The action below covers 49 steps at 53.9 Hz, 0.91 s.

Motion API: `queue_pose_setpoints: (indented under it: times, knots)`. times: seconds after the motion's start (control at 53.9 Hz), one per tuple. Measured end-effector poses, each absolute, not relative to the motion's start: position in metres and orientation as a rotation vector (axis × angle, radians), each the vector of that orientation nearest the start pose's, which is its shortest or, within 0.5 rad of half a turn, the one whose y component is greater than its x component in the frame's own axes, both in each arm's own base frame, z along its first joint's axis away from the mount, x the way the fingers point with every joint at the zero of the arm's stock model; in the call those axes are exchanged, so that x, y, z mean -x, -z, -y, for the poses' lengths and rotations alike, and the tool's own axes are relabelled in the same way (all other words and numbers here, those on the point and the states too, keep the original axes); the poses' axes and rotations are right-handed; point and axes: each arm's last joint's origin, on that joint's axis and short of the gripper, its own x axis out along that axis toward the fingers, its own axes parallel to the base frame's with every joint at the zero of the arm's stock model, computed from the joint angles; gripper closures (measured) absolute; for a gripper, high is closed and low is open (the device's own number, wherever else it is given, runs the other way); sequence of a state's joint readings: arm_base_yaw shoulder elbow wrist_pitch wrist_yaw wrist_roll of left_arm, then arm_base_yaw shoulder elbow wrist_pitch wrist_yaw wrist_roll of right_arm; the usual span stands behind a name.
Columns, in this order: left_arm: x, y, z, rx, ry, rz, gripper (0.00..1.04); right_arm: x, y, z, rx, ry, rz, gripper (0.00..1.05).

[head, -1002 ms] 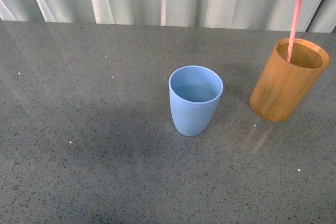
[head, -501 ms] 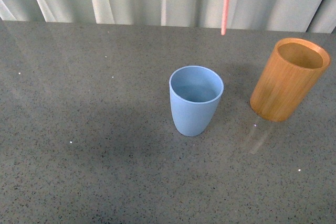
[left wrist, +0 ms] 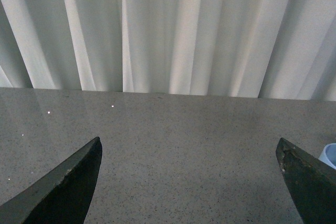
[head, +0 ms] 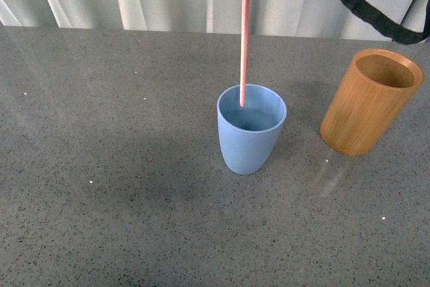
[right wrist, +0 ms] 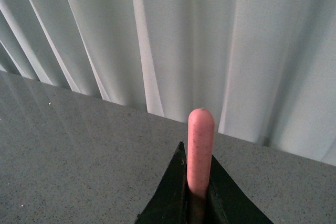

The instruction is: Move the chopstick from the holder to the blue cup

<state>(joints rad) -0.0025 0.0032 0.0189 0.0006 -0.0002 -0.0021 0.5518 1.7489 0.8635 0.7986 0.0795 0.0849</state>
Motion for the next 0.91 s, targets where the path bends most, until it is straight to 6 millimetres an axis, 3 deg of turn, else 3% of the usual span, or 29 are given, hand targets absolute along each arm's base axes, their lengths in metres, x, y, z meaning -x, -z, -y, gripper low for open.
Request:
queue_pose_setpoints:
  times: [0.427, 0.723, 0.909]
  knots:
    - [-0.097, -0.170, 0.000, 0.002, 0.002, 0.016, 0.07, -0.301, -0.157, -0.186, -0.057, -0.424, -0.211, 1.03]
    - [-0.097, -0.170, 0.000, 0.002, 0.002, 0.016, 0.07, -0.298, -0.147, -0.175, -0.053, -0.393, -0.234, 1.02]
    - [-0.097, -0.170, 0.000, 0.002, 0.002, 0.016, 0.07, -0.297, -0.144, -0.174, -0.059, -0.394, -0.245, 0.73]
